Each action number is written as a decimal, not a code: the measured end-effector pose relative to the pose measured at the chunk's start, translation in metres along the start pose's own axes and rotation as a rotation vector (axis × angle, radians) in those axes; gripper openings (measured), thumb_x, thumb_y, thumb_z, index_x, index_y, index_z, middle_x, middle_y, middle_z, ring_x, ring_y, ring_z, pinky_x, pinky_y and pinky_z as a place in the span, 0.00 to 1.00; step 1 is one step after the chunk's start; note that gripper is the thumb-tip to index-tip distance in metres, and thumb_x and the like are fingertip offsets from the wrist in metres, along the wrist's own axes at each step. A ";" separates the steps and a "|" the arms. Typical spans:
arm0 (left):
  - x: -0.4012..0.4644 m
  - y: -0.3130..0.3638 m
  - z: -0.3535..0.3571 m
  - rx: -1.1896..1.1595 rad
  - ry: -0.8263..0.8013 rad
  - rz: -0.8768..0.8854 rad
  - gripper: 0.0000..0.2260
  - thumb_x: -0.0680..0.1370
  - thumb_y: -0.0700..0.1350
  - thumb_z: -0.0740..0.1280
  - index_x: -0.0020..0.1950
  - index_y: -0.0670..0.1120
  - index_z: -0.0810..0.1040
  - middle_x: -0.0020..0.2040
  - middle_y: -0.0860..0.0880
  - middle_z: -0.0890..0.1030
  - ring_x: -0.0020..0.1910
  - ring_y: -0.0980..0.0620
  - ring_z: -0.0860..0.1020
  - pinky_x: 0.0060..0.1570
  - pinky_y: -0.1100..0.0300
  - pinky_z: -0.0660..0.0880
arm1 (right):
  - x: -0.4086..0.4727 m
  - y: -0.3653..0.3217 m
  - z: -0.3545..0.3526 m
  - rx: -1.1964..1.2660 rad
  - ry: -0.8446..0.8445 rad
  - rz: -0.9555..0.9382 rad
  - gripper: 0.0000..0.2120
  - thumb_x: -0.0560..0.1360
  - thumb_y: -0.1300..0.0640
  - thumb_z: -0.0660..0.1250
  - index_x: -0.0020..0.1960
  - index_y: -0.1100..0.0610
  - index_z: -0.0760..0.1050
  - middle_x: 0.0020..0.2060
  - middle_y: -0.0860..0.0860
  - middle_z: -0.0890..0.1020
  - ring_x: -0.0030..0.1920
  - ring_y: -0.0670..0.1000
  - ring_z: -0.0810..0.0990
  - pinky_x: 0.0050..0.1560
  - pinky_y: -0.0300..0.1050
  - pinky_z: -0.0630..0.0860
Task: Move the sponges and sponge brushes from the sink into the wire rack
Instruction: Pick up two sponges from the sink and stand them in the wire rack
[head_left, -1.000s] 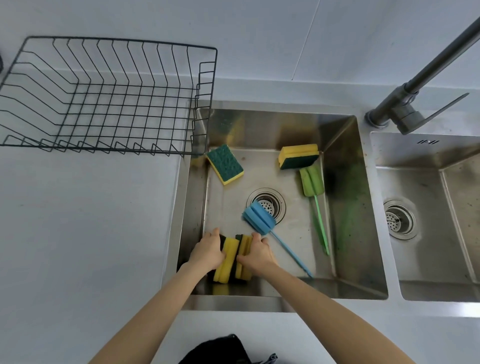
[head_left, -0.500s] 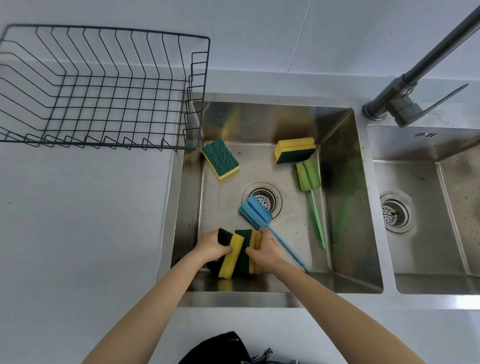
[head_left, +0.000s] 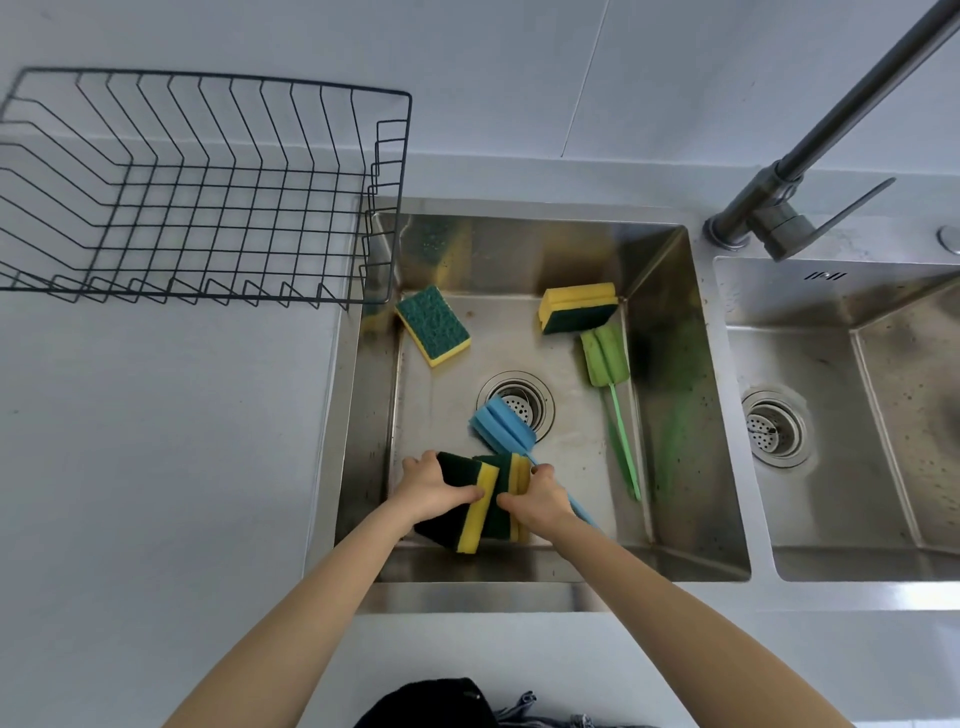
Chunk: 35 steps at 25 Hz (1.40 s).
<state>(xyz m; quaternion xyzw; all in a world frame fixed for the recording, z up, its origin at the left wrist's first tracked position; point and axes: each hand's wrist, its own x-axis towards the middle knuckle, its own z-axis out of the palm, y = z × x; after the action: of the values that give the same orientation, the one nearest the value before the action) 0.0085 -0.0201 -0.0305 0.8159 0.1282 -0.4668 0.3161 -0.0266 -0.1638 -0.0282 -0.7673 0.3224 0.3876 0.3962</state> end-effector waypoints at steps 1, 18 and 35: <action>-0.002 0.002 0.000 -0.014 0.022 0.020 0.34 0.69 0.54 0.71 0.69 0.42 0.62 0.66 0.41 0.66 0.65 0.42 0.69 0.64 0.50 0.71 | -0.002 -0.001 -0.003 0.021 0.007 -0.003 0.28 0.76 0.57 0.65 0.70 0.62 0.56 0.64 0.60 0.73 0.63 0.57 0.74 0.55 0.44 0.73; -0.062 0.018 -0.044 -0.426 0.310 0.249 0.20 0.74 0.47 0.67 0.63 0.40 0.70 0.63 0.41 0.76 0.60 0.43 0.74 0.50 0.54 0.72 | -0.050 -0.024 -0.043 0.293 0.139 -0.228 0.29 0.76 0.55 0.63 0.73 0.57 0.56 0.65 0.56 0.73 0.62 0.56 0.75 0.53 0.45 0.73; -0.120 0.018 -0.146 -0.669 0.330 0.559 0.15 0.77 0.37 0.63 0.64 0.40 0.70 0.54 0.43 0.76 0.54 0.47 0.74 0.59 0.54 0.71 | -0.108 -0.111 -0.071 0.376 0.266 -0.516 0.19 0.78 0.53 0.60 0.67 0.56 0.67 0.59 0.53 0.77 0.54 0.50 0.74 0.57 0.45 0.72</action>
<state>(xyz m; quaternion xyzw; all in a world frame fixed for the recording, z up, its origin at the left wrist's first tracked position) 0.0529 0.0695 0.1309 0.7358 0.0955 -0.1605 0.6509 0.0334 -0.1509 0.1311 -0.7810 0.2324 0.1048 0.5701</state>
